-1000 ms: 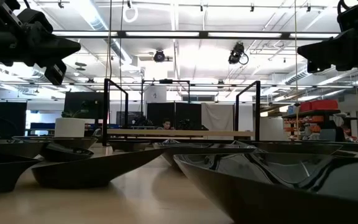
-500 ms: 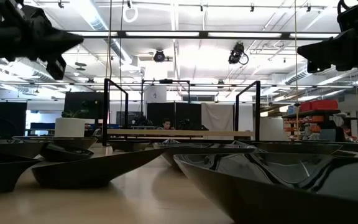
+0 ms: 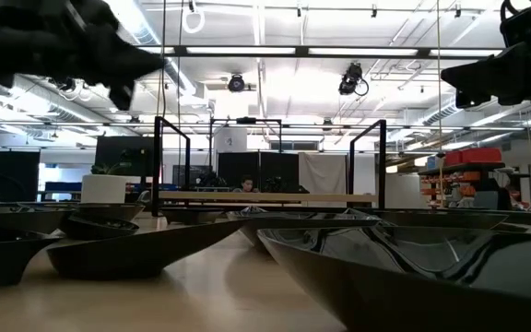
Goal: Pick & Place Mini shaped plates
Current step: Put the black square bowl on the shelf
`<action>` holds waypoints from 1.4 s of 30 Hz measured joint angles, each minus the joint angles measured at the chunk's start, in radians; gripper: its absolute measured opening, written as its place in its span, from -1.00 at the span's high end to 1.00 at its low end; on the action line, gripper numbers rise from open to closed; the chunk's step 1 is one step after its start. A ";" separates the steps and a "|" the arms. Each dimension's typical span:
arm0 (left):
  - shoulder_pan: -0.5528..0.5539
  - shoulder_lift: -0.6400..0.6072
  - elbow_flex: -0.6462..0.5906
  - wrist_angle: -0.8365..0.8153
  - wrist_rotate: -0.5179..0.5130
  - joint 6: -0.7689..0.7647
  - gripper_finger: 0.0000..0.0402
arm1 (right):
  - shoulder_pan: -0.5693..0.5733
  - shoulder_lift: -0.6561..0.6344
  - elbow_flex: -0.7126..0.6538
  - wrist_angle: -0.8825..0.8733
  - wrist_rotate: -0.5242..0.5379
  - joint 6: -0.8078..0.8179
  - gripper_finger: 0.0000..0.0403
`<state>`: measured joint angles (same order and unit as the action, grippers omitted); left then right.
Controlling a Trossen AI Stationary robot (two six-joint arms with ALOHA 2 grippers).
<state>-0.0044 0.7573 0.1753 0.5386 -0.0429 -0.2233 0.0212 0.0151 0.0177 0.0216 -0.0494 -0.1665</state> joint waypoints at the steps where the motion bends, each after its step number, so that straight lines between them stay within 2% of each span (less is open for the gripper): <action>1: 0.000 0.047 0.033 -0.056 0.012 0.009 0.95 | 0.000 0.000 0.000 0.000 0.000 0.000 0.87; 7: -0.012 0.274 0.257 -0.435 0.038 0.105 0.90 | 0.000 0.000 0.000 0.000 0.000 0.000 0.87; 12: -0.060 0.406 0.357 -0.611 0.040 0.289 0.68 | 0.000 0.000 0.000 0.000 0.000 0.000 0.87; 16: -0.074 0.498 0.364 -0.605 0.029 0.353 0.48 | 0.000 0.000 0.000 0.000 0.000 0.000 0.87; 20: -0.071 0.580 0.364 -0.595 0.010 0.390 0.40 | 0.000 0.000 0.000 0.000 0.000 0.000 0.87; 29: -0.064 0.710 0.364 -0.452 -0.056 0.513 0.50 | 0.000 0.000 0.000 0.000 0.000 0.000 0.87; 33: -0.028 0.731 0.364 -0.417 -0.057 0.517 0.55 | 0.000 0.000 0.000 0.000 0.000 0.000 0.87; 42: 0.031 0.735 0.364 -0.425 0.048 0.500 0.57 | 0.000 0.000 0.000 0.000 0.000 0.000 0.87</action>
<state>0.0264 1.4925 0.5388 0.1136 0.0051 0.2764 0.0210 0.0149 0.0177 0.0216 -0.0492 -0.1665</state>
